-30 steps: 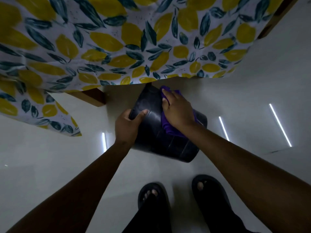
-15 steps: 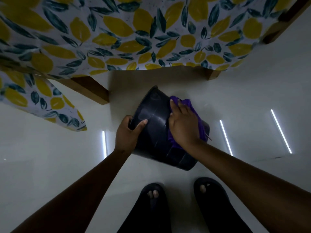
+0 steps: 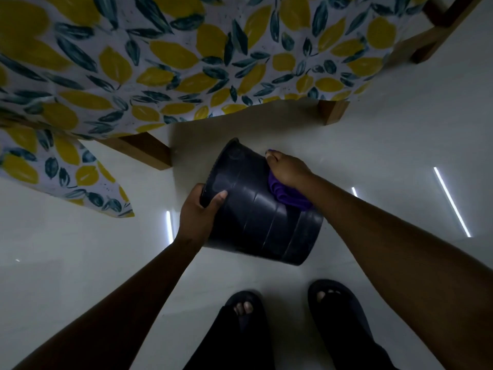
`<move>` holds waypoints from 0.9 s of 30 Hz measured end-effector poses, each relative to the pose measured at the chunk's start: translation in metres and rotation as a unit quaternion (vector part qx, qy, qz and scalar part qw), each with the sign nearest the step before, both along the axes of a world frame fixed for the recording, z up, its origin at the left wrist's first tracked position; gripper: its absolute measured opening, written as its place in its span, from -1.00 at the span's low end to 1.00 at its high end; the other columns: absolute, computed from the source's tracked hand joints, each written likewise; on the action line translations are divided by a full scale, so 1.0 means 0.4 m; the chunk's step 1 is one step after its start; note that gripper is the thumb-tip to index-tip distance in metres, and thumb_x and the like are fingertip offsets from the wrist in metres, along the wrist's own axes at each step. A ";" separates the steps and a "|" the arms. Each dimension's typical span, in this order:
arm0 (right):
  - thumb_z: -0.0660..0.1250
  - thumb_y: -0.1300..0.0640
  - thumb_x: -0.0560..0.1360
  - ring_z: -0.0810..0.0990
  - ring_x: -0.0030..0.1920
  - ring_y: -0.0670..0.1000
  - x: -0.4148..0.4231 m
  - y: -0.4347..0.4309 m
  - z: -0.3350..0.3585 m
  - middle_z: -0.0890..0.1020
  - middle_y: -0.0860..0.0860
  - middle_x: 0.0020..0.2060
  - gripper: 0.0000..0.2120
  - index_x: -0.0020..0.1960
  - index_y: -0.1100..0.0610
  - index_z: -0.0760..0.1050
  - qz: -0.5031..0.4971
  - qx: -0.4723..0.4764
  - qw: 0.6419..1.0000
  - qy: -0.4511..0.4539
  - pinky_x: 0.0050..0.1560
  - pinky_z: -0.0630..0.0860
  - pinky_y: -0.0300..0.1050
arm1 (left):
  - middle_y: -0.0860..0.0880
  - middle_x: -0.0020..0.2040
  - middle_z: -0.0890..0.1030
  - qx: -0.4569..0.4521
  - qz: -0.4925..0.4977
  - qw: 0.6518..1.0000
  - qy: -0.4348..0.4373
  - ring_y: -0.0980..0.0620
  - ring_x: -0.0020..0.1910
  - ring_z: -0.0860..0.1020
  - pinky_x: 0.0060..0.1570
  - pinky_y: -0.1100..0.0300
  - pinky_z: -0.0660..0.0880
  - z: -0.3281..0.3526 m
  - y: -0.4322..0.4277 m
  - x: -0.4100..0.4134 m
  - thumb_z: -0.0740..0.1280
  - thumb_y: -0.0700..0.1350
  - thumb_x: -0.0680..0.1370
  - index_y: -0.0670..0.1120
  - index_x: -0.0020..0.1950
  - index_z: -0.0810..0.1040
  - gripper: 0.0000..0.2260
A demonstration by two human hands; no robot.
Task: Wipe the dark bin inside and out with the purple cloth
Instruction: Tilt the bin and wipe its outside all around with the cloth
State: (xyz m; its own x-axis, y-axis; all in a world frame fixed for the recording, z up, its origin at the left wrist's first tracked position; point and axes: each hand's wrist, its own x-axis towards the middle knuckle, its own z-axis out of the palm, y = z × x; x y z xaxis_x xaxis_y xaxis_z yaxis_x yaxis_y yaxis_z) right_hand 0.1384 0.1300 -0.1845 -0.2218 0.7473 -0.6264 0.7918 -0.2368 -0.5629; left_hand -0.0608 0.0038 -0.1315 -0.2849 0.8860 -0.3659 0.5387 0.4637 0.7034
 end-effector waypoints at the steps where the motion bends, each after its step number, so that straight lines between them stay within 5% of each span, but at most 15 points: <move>1: -0.09 -0.07 0.63 0.39 0.34 0.19 0.010 0.002 -0.003 0.38 0.14 0.42 -0.55 0.47 -0.03 0.24 -0.002 -0.017 1.000 -0.002 0.35 0.30 0.02 | 0.01 -0.01 0.57 -0.005 0.000 1.000 0.000 0.01 -0.03 0.55 -0.04 0.14 0.52 -0.002 -0.001 -0.002 0.30 0.10 0.54 -0.03 0.11 0.45 -0.74; 4: -0.01 0.00 0.62 0.47 0.22 0.19 0.037 0.002 -0.010 0.48 0.16 0.30 -0.61 0.37 0.08 0.38 -0.027 -0.039 0.999 -0.007 0.26 0.39 0.00 | 0.02 -0.02 0.56 -0.004 -0.007 1.000 0.003 0.05 -0.06 0.53 -0.10 0.23 0.49 -0.001 0.004 -0.001 0.29 0.10 0.54 -0.04 0.11 0.45 -0.74; 9: 0.15 -0.04 0.57 0.50 0.18 0.20 0.054 -0.021 -0.007 0.47 0.20 0.29 -0.51 0.42 0.18 0.27 -0.121 -0.074 0.990 -0.014 0.21 0.45 0.02 | 0.06 -0.09 0.54 0.004 -0.034 0.999 0.028 0.17 -0.14 0.49 -0.21 0.38 0.39 0.019 0.013 0.001 0.29 0.07 0.56 -0.02 0.04 0.45 -0.81; 13: 0.17 -0.01 0.53 0.56 -0.02 0.16 0.073 -0.100 -0.013 0.60 0.16 0.06 -0.71 0.13 0.15 0.44 -0.144 -0.020 0.989 -0.009 -0.04 0.47 -0.05 | 0.08 -0.14 0.57 0.004 -0.049 0.999 0.022 0.15 -0.16 0.53 -0.20 0.31 0.43 0.049 0.031 0.003 0.33 0.07 0.53 -0.01 -0.01 0.50 -0.82; 17: 0.21 0.13 0.53 0.55 0.13 0.18 0.073 -0.195 0.031 0.58 0.14 0.18 -0.60 0.37 0.07 0.37 -0.142 0.088 0.986 0.029 0.09 0.44 -0.08 | 0.02 -0.09 0.63 0.002 -0.045 0.999 0.019 0.03 -0.09 0.58 -0.04 0.08 0.53 0.066 0.030 0.016 0.35 0.11 0.49 -0.01 -0.03 0.55 -0.79; 22: 0.21 0.19 0.49 0.60 0.07 0.13 0.014 -0.254 0.152 0.63 0.08 0.14 -0.54 0.37 -0.06 0.37 -0.158 0.212 0.959 0.103 0.08 0.49 -0.07 | 0.02 -0.11 0.63 -0.001 -0.084 0.996 0.016 0.00 -0.10 0.59 -0.03 0.04 0.54 0.103 0.028 0.039 0.37 0.09 0.48 0.01 -0.05 0.53 -0.82; 27: 0.21 0.24 0.49 0.55 0.16 0.01 0.007 -0.264 0.216 0.58 0.02 0.23 -0.53 0.38 0.01 0.38 -0.192 0.216 0.939 0.186 0.18 0.46 -0.14 | -0.02 -0.02 0.66 0.008 -0.126 0.992 0.007 -0.04 -0.02 0.61 0.03 0.03 0.54 0.159 0.021 0.077 0.38 0.06 0.48 0.00 0.05 0.52 -0.78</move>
